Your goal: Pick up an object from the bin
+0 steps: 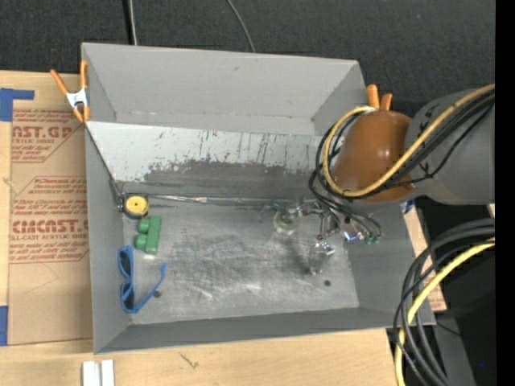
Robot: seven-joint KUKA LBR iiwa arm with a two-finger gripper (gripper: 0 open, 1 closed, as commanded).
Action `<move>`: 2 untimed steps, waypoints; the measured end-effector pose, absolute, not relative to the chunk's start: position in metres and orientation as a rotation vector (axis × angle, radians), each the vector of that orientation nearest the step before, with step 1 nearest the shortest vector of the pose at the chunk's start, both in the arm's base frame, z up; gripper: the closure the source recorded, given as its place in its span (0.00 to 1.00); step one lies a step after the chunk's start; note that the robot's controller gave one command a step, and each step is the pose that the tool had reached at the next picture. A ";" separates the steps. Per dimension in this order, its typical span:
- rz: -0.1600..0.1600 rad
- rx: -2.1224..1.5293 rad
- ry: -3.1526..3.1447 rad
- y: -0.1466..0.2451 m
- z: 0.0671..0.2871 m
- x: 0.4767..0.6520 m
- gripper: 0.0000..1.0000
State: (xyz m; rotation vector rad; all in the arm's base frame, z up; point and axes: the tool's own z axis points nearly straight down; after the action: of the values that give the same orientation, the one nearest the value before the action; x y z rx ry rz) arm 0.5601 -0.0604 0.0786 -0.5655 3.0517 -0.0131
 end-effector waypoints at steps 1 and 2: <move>-0.010 -0.568 3.038 -0.057 0.082 0.564 1.00; -0.003 -0.576 3.079 -0.056 0.134 0.567 1.00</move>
Offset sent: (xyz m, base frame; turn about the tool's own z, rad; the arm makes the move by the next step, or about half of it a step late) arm 0.0000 0.0000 0.0000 0.0000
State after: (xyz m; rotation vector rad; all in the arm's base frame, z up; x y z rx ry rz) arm 0.5666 -0.0562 0.1341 -0.5762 3.0794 -0.0029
